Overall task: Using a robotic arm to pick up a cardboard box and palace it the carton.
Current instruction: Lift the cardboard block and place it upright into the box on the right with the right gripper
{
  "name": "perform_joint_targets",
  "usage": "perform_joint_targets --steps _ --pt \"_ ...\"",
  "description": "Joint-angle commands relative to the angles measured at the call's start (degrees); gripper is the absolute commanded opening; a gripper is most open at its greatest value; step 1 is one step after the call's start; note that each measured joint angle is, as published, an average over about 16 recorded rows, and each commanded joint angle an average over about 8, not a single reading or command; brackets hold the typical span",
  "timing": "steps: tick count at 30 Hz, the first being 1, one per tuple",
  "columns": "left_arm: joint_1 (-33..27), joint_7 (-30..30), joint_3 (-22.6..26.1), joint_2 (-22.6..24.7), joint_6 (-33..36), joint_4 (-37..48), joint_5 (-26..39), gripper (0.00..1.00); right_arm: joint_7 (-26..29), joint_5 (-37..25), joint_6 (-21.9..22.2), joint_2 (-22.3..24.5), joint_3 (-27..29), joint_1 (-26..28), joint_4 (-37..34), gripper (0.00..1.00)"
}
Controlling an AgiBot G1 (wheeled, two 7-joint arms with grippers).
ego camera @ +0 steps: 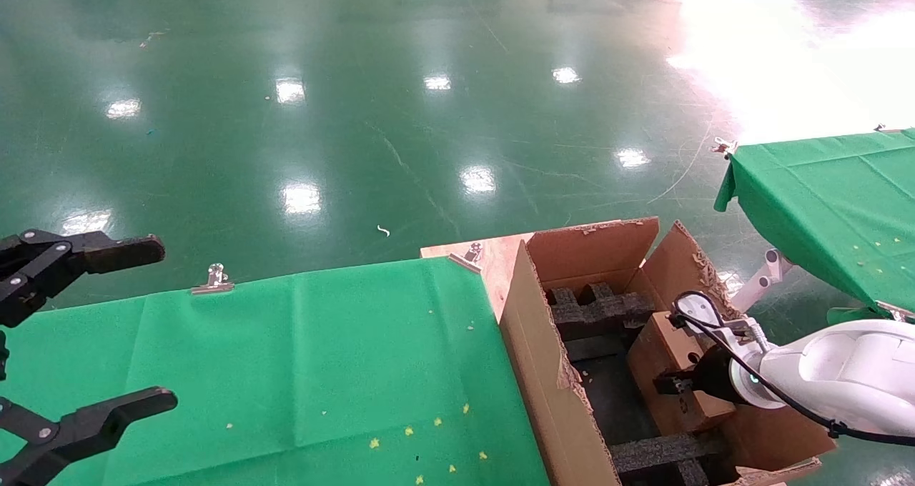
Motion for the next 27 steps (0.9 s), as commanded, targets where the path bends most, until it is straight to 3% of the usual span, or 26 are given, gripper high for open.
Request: perform_joint_targets --steps 1,17,27 --pt "0.0 0.0 0.0 0.0 0.0 0.0 0.0 1.0 0.0 0.0 -0.1 0.0 0.0 0.0 0.0 1.0" --pt "0.0 0.0 0.0 0.0 0.0 0.0 0.0 1.0 0.6 -1.7 -0.2 1.7 1.1 2.3 1.7 1.0" --pt "0.0 0.0 0.0 0.0 0.0 0.0 0.0 1.0 2.0 -4.7 0.9 4.4 4.7 8.0 6.7 1.0"
